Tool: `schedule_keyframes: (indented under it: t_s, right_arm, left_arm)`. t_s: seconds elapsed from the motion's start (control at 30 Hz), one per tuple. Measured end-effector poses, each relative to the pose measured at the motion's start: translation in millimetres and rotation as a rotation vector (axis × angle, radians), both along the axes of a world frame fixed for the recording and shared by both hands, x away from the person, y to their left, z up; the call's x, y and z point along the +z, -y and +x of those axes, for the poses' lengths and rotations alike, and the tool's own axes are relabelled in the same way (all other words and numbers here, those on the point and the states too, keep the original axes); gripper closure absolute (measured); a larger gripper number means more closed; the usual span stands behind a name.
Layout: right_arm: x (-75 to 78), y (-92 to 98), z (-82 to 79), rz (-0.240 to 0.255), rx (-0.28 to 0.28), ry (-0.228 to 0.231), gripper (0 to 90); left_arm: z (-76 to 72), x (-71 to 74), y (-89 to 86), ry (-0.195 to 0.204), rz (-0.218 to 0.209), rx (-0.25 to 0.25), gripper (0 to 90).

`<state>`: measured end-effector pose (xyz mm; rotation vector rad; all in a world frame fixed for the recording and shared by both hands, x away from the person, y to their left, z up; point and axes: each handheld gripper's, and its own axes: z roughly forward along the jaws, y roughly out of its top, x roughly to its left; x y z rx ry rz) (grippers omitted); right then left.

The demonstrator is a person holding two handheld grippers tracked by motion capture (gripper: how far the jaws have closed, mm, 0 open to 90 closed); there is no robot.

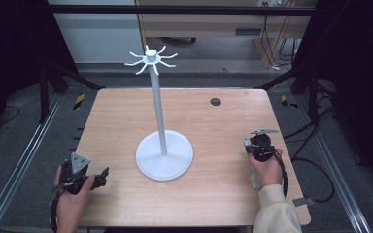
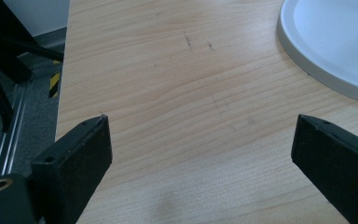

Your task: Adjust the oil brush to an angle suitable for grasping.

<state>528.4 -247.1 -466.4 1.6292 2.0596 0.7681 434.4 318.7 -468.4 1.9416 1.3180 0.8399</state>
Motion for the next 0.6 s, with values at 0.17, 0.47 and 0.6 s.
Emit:
schedule_keyframes:
  t_s: [0.17,0.47,0.6]
  right_arm:
    - [4.9,7.6,-5.3,0.010,-0.001,-0.046,87.7]
    - [19.5,8.5,-9.2,0.011,0.022,-0.114,75.3]
    - [22.9,1.3,-9.6,-0.019,0.044,-0.132,70.1]
  left_arm:
    - [4.6,0.4,1.2,0.000,-0.005,-0.008,4.6]
    - [13.1,0.3,7.8,-0.007,-0.006,-0.049,4.6]
    - [11.0,1.6,10.2,-0.006,0.002,-0.059,4.6]
